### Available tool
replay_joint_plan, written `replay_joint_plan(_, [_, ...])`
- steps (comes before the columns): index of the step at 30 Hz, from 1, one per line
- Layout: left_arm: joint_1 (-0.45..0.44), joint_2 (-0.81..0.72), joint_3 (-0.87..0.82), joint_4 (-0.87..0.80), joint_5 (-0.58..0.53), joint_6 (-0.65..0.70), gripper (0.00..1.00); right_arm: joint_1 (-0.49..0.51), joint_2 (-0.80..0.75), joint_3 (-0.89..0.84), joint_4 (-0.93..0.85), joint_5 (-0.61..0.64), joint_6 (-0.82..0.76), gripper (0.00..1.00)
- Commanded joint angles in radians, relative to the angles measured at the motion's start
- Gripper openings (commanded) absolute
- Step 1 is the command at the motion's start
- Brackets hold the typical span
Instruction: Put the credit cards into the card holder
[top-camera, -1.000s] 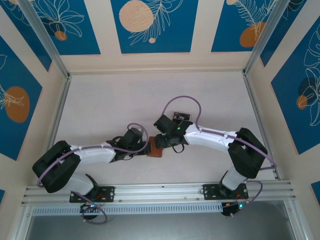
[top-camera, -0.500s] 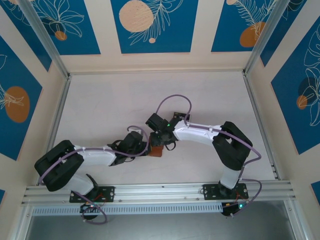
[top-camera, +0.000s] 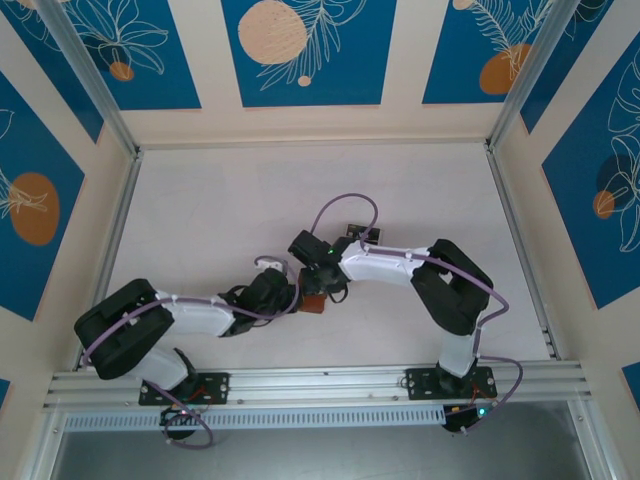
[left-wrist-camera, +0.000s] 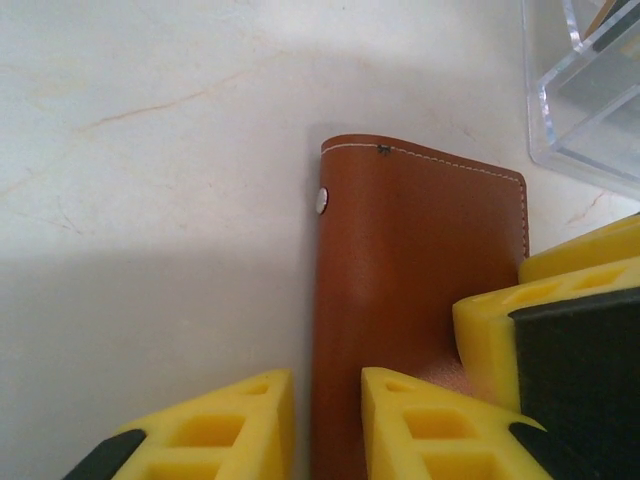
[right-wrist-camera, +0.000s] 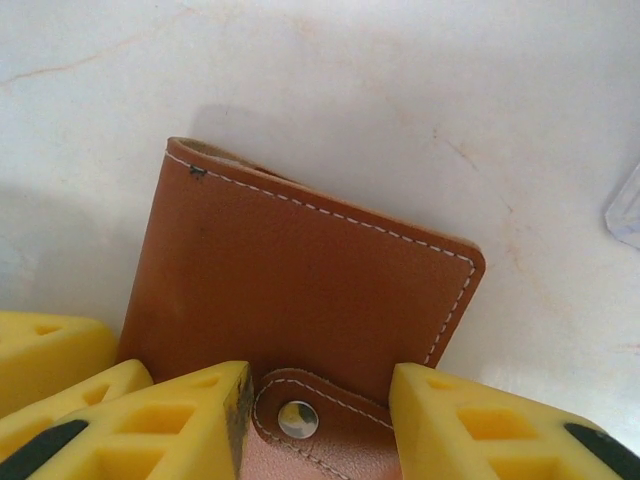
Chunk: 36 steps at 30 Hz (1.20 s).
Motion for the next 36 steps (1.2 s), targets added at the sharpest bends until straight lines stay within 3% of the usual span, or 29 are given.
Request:
replay_joint_plan(1, [-0.042, 0.086, -0.040, -0.003, 0.071, -0.045, 0.23, 0.028, 0.058, 0.004, -0.032, 0.038, 0.039, 0.44])
replay_joint_plan(10, [-0.056, 0.041, -0.089, -0.011, 0.019, -0.071, 0.21, 0.065, 0.113, -0.041, -0.037, 0.078, 0.079, 0.37])
replay_joint_plan(15, [-0.074, 0.057, -0.088, -0.032, -0.021, -0.078, 0.18, 0.087, 0.081, -0.022, -0.070, 0.136, 0.075, 0.26])
replay_joint_plan(22, [-0.098, 0.121, -0.088, -0.017, -0.054, -0.106, 0.14, 0.089, 0.019, 0.004, -0.099, 0.162, 0.034, 0.00])
replay_joint_plan(36, [-0.129, 0.187, -0.063, -0.035, -0.096, -0.153, 0.07, -0.006, -0.235, -0.226, 0.093, -0.026, -0.026, 0.00])
